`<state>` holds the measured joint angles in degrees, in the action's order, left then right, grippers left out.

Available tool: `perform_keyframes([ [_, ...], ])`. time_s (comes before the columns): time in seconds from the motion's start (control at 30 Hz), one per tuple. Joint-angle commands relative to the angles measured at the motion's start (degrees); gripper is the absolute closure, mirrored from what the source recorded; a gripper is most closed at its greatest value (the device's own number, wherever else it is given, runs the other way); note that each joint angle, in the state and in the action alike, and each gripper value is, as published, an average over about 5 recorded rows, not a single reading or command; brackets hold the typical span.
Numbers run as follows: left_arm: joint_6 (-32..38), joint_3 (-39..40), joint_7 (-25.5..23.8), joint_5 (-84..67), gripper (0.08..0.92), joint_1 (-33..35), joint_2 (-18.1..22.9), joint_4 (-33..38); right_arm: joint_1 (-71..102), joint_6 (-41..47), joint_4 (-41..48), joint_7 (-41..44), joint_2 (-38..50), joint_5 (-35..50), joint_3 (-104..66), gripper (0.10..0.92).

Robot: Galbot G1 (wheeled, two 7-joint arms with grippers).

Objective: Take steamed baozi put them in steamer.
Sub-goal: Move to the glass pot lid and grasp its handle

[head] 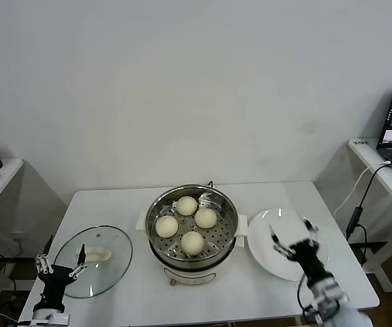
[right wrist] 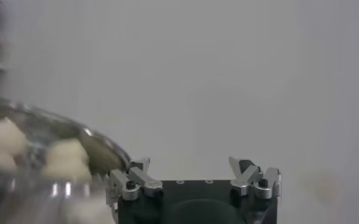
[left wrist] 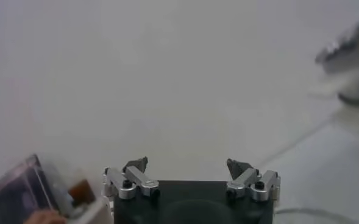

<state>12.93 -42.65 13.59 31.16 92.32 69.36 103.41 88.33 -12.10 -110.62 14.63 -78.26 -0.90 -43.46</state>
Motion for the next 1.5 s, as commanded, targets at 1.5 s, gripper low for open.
perform_keyframes([
  [1.5,3.30,6.42,1.94,43.40,0.242,-22.52,-8.77,-30.62,11.43,-1.42,-1.02,-0.81,-12.08,-2.19,-6.50,0.203],
])
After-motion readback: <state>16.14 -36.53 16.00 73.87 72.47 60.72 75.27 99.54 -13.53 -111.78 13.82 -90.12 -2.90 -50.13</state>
